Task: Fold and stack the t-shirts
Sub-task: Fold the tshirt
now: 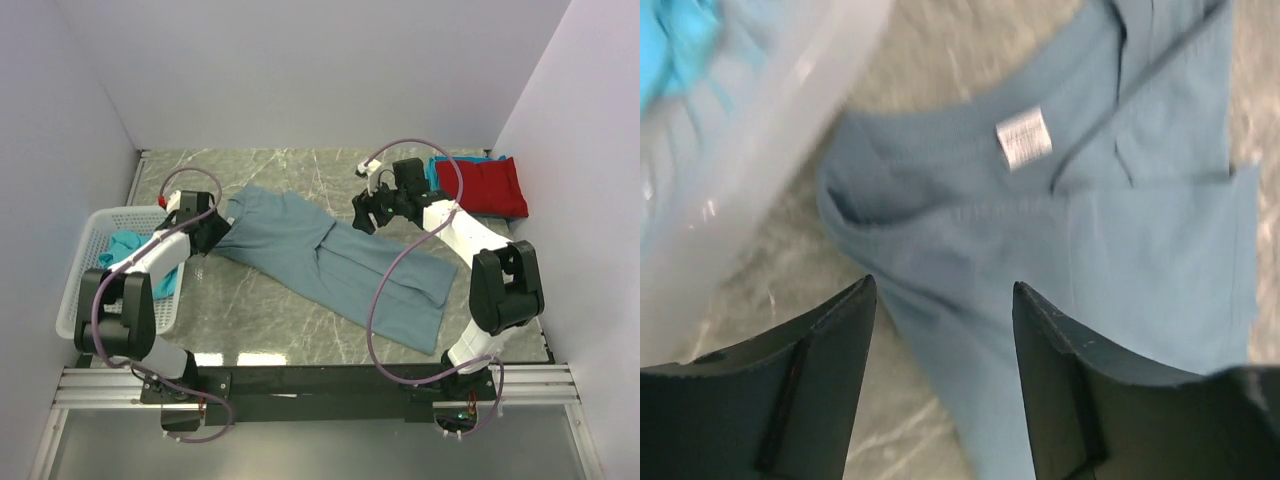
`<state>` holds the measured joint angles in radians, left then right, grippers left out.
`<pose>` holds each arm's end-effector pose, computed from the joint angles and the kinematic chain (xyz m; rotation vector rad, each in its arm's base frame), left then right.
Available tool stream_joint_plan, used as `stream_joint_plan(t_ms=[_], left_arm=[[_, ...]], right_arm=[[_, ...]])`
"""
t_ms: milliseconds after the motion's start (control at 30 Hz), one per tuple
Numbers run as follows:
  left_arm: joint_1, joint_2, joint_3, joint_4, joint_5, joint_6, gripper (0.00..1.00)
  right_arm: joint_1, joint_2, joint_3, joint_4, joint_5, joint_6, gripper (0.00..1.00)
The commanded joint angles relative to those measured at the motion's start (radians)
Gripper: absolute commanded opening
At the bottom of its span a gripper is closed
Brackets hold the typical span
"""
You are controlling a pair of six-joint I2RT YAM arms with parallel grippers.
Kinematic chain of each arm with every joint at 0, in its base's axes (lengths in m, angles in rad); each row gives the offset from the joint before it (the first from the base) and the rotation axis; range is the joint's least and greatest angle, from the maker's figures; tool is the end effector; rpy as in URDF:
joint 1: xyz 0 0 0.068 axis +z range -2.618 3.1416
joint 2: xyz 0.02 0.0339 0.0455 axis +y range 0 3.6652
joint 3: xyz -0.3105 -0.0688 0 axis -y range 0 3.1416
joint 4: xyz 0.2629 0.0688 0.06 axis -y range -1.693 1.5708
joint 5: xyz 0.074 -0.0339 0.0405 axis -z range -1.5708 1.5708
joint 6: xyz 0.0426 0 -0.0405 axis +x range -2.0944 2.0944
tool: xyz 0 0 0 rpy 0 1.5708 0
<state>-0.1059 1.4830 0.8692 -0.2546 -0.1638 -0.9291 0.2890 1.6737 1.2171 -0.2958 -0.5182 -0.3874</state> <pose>0.3162 -0.0266 0.2319 -1.0437 2.2073 -0.2683 0.3729 0.1329 0.2844 -0.9896 2.0349 0.5472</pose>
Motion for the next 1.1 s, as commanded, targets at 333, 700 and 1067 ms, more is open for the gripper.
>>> stream_joint_plan(t_ms=[333,700,1067], left_arm=[[-0.008,0.123,0.148,-0.101,-0.206,-0.011,0.52],[-0.009,0.091,0.108,-0.107,-0.189,0.007,0.53],[-0.025,0.135,0.126,-0.164,-0.224,-0.004,0.53]], right_arm=[[-0.020,-0.043,0.033,-0.028,-0.078,-0.007,0.72],[-0.014,-0.046,0.081,-0.195,-0.118,-0.148,0.72],[0.320,-0.207,-0.171,-0.237,0.170,-0.292,0.72]])
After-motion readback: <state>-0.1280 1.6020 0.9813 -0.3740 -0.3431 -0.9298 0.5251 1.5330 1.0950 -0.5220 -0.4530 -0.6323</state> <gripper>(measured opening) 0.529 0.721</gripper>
